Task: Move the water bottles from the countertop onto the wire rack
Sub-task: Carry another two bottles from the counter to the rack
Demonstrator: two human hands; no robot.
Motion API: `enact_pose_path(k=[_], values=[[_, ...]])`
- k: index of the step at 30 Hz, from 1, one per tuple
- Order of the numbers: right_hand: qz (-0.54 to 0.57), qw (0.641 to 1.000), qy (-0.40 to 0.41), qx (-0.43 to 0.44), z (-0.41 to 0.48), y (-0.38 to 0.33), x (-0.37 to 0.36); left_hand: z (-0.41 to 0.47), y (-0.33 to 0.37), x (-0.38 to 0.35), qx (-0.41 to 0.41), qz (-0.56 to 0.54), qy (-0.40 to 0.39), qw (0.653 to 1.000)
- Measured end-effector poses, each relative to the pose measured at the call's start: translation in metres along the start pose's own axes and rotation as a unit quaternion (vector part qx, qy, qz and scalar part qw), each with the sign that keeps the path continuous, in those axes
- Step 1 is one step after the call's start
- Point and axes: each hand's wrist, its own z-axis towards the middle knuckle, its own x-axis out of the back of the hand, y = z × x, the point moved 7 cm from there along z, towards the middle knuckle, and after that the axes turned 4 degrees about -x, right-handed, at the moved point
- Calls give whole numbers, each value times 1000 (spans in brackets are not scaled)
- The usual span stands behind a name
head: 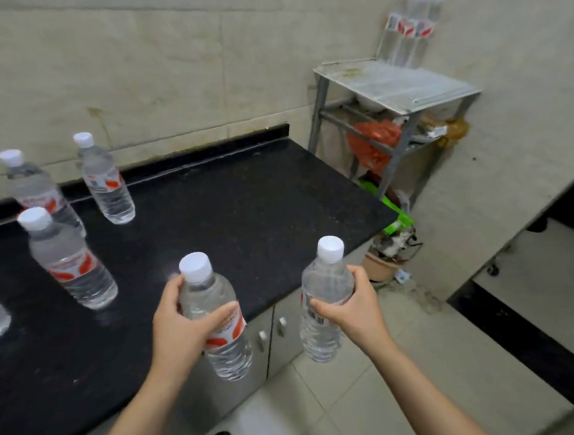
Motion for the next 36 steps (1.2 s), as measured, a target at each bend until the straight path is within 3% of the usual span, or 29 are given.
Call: enact_pose_path(k=[8,20,27,36], values=[[-14,995,83,-57,59,49,76,67,-3,-115,8,55,-70,996],[-40,964,247,-94,154,62,208,172,34,-327,-13,-11,-197,980],[-53,954,267,-121,185,93,274,197,60,-425,-52,14,-268,962],[-14,962,266,-52,287,101,393,202,104,-553,-110,-3,-244,963]])
